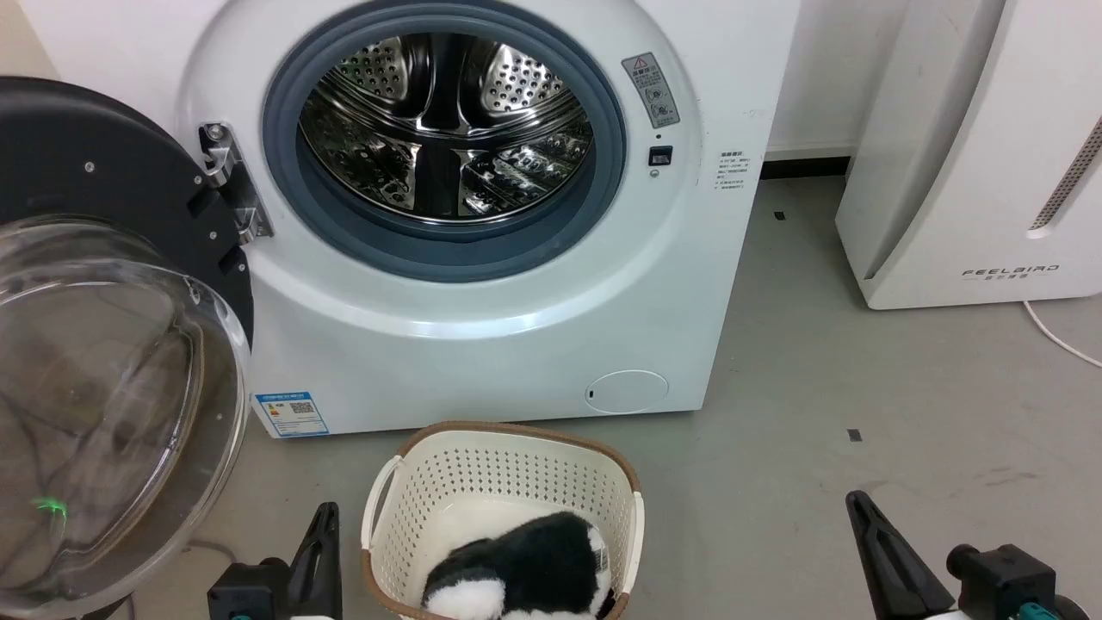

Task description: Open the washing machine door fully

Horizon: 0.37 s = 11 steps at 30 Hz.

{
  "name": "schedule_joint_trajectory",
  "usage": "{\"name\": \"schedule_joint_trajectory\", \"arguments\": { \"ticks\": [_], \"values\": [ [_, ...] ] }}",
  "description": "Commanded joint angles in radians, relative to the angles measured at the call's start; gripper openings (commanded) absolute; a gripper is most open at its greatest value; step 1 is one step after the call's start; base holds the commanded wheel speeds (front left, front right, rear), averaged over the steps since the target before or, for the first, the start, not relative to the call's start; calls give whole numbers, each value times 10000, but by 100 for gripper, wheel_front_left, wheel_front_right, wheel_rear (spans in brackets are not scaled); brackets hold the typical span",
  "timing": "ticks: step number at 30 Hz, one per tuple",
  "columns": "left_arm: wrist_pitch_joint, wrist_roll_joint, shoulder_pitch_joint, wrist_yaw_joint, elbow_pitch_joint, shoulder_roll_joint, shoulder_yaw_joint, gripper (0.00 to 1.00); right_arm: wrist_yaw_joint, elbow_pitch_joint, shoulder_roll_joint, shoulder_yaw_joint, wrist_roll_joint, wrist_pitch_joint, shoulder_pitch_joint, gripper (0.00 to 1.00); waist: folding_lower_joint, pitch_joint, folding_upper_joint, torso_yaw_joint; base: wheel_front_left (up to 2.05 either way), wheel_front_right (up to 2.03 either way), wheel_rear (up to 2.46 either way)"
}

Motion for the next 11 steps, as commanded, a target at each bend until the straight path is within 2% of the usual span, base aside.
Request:
{"name": "schedule_joint_trajectory", "arguments": {
  "ticks": [1,11],
  "values": [
    [5,104,-172,-55,13,-48,59,0,-1,58,4,-14,-131,-18,-202,0,0,2,0,11,0,0,0],
    [62,255,-297,-159,40,-124,154,0,-1,173,7,-38,-229,-31,-357,0,0,12,0,74,0,0,0]
  ]
}}
